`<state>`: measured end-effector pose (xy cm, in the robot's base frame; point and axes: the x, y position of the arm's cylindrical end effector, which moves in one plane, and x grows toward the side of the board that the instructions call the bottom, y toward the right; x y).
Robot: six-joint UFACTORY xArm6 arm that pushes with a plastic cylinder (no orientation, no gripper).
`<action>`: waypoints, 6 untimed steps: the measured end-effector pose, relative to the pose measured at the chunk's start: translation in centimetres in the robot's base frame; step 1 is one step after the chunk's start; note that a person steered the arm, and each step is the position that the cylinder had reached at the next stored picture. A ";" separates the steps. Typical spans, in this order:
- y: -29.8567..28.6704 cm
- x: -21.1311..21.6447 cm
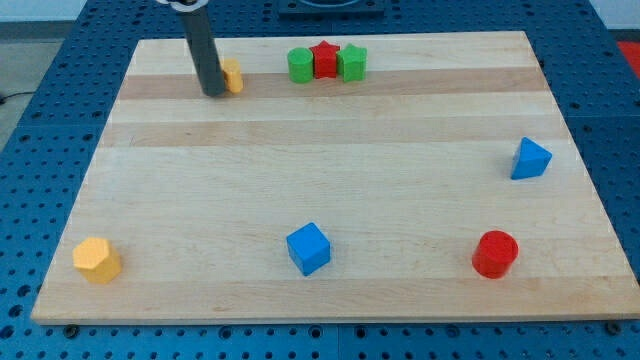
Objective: Slide the heart to the left of the green circle
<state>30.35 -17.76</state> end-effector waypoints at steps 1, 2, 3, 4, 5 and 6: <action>-1.5 -0.3; 0.5 -1.2; 3.4 -2.8; 6.1 -3.6; 7.2 -3.0; 4.3 0.0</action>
